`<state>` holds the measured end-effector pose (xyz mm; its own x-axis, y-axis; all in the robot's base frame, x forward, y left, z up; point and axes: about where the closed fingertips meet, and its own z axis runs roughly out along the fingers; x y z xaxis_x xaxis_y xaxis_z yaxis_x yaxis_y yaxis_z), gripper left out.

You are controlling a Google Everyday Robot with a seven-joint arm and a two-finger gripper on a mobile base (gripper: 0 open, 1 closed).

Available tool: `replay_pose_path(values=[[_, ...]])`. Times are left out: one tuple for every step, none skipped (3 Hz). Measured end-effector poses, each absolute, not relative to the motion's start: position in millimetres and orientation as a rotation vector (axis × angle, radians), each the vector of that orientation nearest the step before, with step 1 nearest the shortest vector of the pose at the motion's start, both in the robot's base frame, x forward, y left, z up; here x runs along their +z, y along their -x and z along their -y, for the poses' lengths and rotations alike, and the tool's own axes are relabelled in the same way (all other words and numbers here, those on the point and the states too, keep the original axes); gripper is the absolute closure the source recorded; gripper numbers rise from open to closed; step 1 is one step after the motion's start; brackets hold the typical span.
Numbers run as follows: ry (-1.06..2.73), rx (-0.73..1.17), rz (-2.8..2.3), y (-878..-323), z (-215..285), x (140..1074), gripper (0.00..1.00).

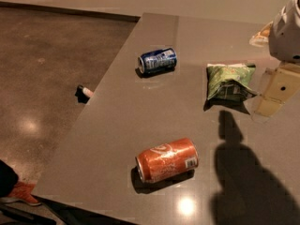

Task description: Place coke can upright

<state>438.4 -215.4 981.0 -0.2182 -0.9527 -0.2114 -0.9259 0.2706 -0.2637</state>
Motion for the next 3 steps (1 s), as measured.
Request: replay_pose_path(values=[[1.715, -0.116, -2.217, -438.4, 215.2, 981.3, 0.0], [1.738, -0.102, -2.186, -436.4, 207.6, 980.6, 0.0], [1.795, -0.046, -2.119, -431.8, 190.9, 977.4, 0.0]])
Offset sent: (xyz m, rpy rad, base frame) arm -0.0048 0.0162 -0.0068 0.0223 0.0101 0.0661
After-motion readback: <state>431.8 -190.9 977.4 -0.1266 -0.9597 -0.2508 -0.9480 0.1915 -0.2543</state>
